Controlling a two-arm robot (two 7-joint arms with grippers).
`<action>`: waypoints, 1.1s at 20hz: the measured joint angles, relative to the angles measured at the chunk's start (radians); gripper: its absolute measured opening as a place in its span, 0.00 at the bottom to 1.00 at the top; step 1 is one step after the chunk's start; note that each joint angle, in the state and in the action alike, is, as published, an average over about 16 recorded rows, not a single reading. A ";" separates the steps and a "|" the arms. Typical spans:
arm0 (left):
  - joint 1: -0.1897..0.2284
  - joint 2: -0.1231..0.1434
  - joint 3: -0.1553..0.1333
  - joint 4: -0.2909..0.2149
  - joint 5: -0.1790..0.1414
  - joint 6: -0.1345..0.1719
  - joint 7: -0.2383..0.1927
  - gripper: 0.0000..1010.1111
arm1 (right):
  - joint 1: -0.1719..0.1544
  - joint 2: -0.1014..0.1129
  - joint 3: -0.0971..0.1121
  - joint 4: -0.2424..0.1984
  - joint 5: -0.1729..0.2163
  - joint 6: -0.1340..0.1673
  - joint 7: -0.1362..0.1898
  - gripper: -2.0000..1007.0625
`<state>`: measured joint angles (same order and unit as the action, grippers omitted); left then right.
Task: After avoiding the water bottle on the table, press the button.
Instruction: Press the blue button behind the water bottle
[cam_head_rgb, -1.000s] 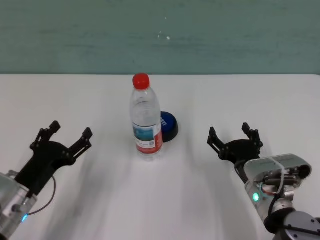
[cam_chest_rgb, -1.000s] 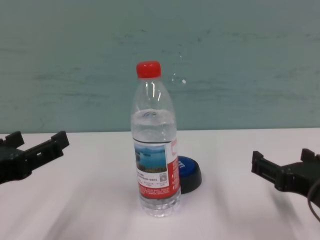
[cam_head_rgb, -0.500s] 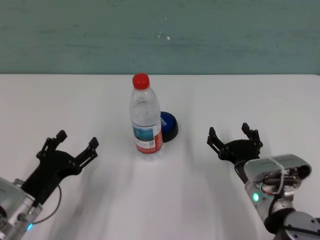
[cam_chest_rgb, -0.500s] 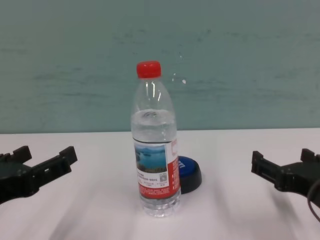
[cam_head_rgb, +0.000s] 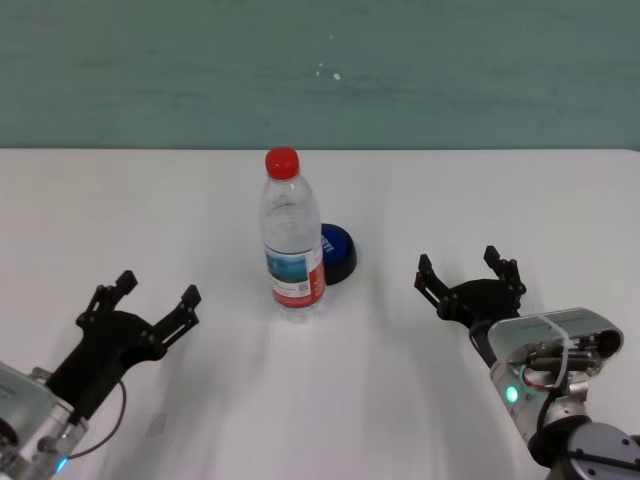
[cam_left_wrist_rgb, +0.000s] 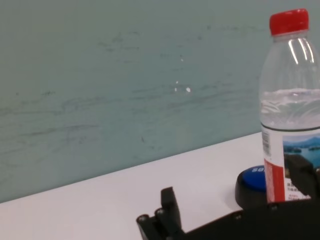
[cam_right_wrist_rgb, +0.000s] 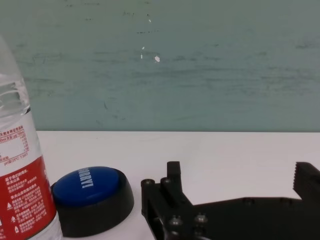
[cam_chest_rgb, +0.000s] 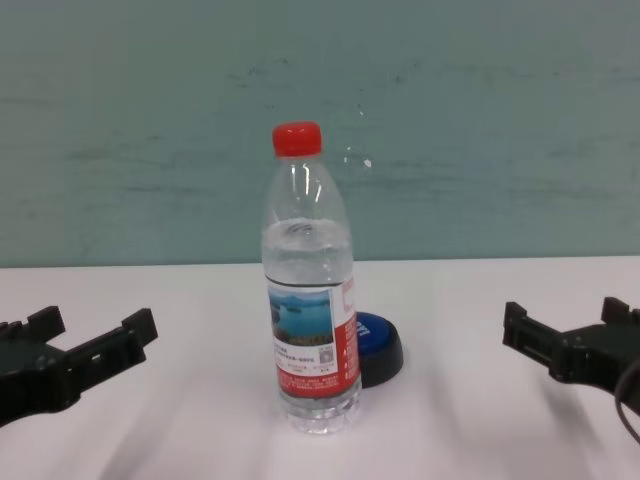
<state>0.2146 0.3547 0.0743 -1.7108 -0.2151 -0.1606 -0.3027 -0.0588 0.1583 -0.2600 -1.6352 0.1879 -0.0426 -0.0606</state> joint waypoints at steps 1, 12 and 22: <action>0.001 0.000 0.000 0.000 0.001 0.000 0.000 1.00 | 0.000 0.000 0.000 0.000 0.000 0.000 0.000 1.00; 0.001 0.000 0.000 0.000 0.002 0.000 0.001 1.00 | -0.001 -0.004 0.004 0.000 -0.003 0.002 0.008 1.00; 0.000 -0.001 0.000 0.000 0.002 0.000 0.001 1.00 | -0.003 -0.023 0.018 0.003 -0.018 0.009 0.037 1.00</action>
<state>0.2146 0.3538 0.0744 -1.7105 -0.2135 -0.1608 -0.3017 -0.0615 0.1356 -0.2418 -1.6319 0.1703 -0.0335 -0.0234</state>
